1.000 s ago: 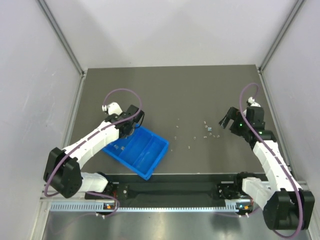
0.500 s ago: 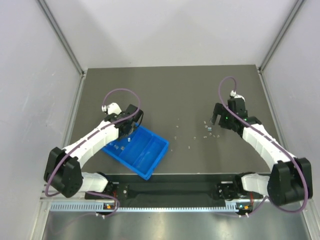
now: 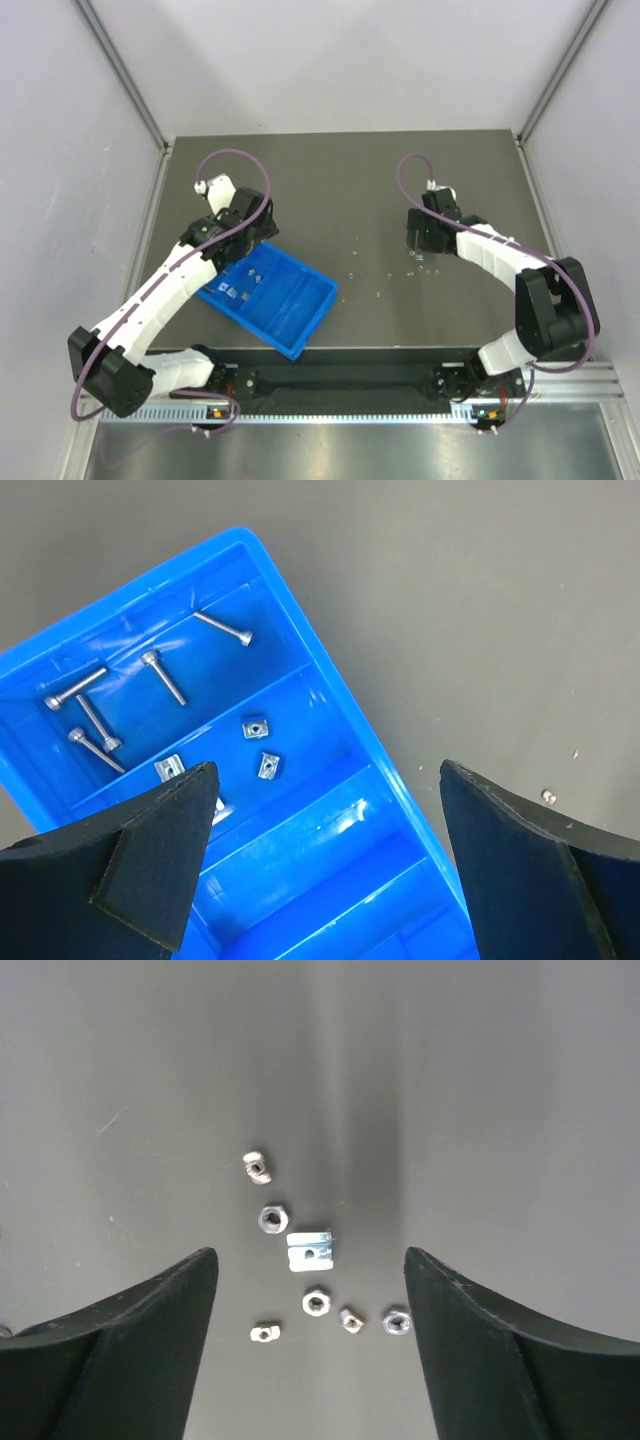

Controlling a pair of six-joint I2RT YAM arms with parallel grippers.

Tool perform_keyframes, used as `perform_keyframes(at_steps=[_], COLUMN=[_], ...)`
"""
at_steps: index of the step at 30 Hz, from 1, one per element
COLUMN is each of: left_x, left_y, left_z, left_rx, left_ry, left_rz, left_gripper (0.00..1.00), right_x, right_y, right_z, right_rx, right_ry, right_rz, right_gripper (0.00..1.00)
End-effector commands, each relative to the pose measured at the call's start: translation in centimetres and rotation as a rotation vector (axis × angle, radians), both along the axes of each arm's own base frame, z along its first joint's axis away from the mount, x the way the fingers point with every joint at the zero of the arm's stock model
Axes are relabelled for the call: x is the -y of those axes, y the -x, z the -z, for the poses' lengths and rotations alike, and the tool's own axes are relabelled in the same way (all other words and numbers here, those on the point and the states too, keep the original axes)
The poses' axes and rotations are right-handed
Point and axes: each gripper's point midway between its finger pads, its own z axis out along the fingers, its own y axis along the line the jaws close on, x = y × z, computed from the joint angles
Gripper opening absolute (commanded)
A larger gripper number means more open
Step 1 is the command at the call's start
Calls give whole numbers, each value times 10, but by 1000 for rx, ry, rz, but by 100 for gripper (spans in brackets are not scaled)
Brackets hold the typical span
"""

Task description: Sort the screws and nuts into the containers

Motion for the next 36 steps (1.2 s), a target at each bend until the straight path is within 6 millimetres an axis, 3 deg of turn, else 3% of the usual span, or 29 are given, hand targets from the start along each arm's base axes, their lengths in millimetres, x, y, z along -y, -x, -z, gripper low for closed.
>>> perform_keyframes(at_steps=[1, 6, 12, 19, 26, 30, 34, 36], left_x=[2, 2, 4, 4, 4, 4, 6, 4], left_y=[-2, 1, -1, -1, -2, -2, -4, -3], left_z=[-5, 5, 6, 10, 10, 12, 13, 14], left_rx=[15, -20, -17, -26, -26, -26, -31, -37], left_ry=[1, -6, -7, -7, -12, -11, -10, -17], left_rz=[31, 34, 45, 41, 39, 36, 42, 37], left_gripper=[96, 96, 96, 97, 97, 97, 97, 97], right_x=[-9, -4, -8, -5, -4, -9, -11, -10], right_y=[-16, -8, -2, -1, -1, 2, 2, 5], right_z=[-8, 6, 24, 31, 38, 43, 45, 47], right_rx=[40, -4, -44, -57, -76, -89, -101, -121], right_ry=[31, 53, 46, 87, 101, 92, 97, 106], right_rz=[-38, -32, -54, -57, -53, -65, -66, -59], right_gripper=[71, 63, 63, 60, 45, 43, 34, 19])
